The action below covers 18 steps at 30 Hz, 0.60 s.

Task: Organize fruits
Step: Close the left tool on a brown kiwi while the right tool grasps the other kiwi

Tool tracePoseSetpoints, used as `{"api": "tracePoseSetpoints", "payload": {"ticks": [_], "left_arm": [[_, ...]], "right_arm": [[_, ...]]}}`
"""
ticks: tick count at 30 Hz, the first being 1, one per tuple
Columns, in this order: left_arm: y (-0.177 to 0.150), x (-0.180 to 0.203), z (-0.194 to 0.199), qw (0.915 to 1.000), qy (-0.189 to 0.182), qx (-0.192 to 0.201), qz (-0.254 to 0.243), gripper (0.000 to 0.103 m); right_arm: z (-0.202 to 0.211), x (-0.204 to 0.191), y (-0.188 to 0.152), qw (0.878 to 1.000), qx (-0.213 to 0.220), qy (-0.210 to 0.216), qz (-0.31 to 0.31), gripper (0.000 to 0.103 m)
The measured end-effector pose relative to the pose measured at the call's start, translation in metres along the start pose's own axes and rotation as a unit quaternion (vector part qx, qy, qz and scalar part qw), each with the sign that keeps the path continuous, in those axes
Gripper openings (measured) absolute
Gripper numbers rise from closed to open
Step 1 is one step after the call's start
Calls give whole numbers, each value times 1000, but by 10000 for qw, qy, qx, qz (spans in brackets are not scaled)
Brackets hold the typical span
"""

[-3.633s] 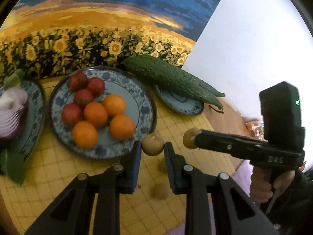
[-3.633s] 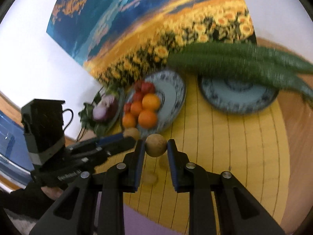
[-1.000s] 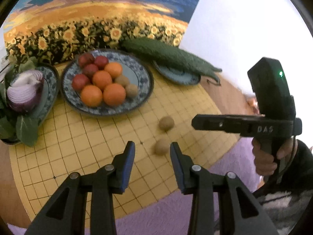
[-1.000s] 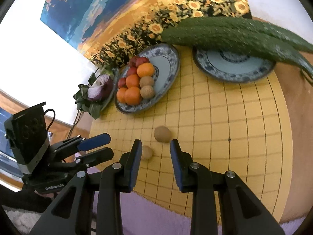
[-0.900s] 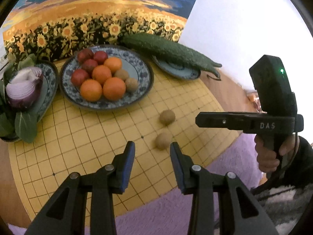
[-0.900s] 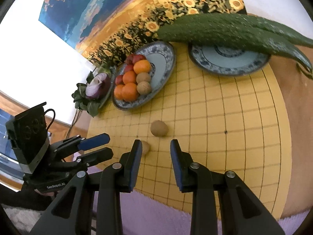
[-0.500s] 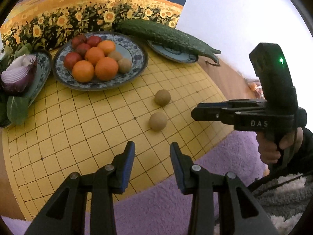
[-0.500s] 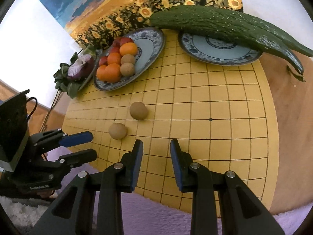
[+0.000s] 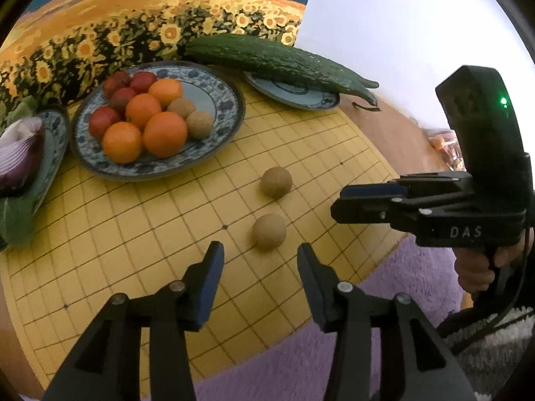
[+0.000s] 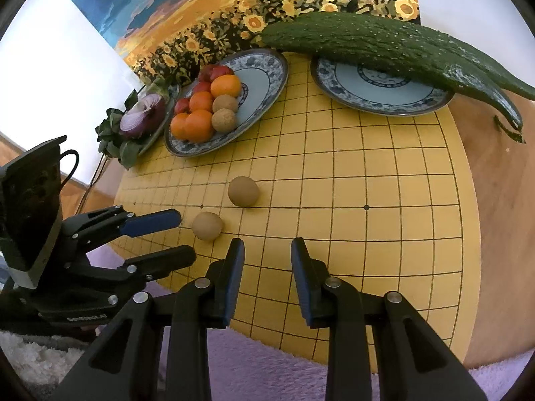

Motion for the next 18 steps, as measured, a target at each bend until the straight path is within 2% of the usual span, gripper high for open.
{"api": "tracePoseSetpoints", "payload": {"ticks": [6, 8, 9, 10, 18], "left_arm": [[6, 2, -10, 9998, -184, 8, 18, 46], [7, 1, -11, 9997, -220, 12, 50, 36], [7, 1, -12, 9997, -237, -4, 65, 26], [7, 1, -12, 9996, -257, -8, 74, 25], [8, -1, -12, 9994, -306, 76, 135, 24]], "right_arm": [[1, 4, 4, 10000, 74, 18, -37, 31], [1, 2, 5, 9999, 101, -3, 2, 31], [0, 1, 7, 9999, 119, -19, 29, 31], [-1, 0, 8, 9999, 141, -38, 62, 31], [-10, -12, 24, 9989, 286, -113, 348, 31]]}}
Point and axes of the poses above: each gripper's, at about its wrist camera, not at the fingertips, and z roughly against the way its jaws point, x to its right, y to its top, the point moved 6 cm from there along -z, roughly the way its jaws point, and after that the axes turned 3 degrees about -y, right-handed, at the moved point
